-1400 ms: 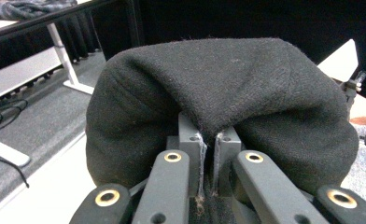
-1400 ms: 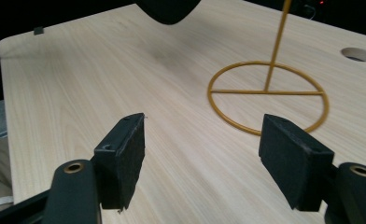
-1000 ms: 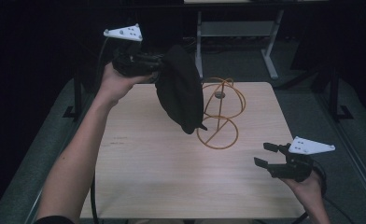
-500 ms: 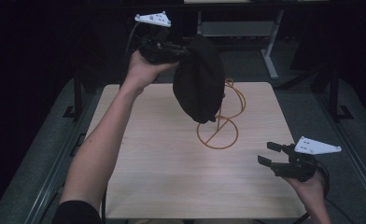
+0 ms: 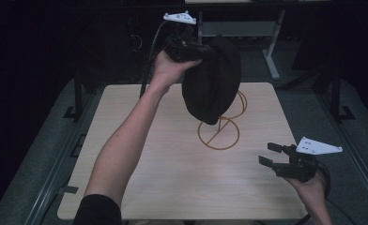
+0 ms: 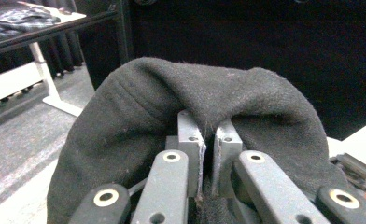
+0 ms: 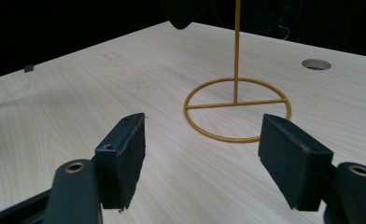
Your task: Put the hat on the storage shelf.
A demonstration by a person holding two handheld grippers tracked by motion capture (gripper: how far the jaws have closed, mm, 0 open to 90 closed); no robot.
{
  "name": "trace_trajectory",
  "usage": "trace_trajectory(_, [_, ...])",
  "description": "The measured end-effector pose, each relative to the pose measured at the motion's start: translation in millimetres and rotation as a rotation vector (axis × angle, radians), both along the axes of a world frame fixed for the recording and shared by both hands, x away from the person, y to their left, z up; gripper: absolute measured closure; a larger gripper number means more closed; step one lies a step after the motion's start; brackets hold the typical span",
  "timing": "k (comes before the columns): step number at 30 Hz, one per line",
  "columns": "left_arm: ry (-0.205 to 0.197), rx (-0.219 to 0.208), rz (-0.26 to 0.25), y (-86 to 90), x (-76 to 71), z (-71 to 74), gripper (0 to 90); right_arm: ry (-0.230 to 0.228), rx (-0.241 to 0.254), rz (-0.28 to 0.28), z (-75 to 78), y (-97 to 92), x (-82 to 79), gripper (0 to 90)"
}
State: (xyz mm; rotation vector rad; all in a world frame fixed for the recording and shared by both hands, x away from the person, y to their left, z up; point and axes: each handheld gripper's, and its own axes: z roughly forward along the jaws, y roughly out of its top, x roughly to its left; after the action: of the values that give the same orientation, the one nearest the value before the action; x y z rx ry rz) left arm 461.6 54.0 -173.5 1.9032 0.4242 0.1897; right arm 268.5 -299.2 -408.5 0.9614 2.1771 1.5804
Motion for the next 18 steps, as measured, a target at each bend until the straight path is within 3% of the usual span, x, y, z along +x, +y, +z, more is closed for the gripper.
trace_trajectory(6, [0.015,0.070,-0.002,-31.4,8.4,-16.5,84.8,0.002,0.005,0.005,-0.4,-0.2,0.6,31.9])
trace_trajectory(8, [0.049,0.118,-0.015,-48.9,14.6,-31.0,81.9,0.001,0.006,0.009,-0.9,-0.3,0.9,32.1])
trace_trajectory(11, [0.096,0.187,-0.022,-68.1,20.4,-46.7,69.2,0.008,0.010,0.014,-1.7,0.1,1.5,32.2])
trace_trajectory(12, [0.096,0.187,-0.022,-68.1,20.4,-46.7,61.9,0.008,0.010,0.014,-1.7,0.1,1.5,32.2])
trace_trajectory(13, [0.090,0.248,-0.017,-76.7,21.7,-54.2,58.9,0.014,0.010,0.015,-2.3,0.1,1.8,32.2])
trace_trajectory(18, [0.081,0.264,-0.024,-76.4,21.0,-55.6,48.8,0.013,0.006,0.017,-2.4,0.0,1.0,32.1])
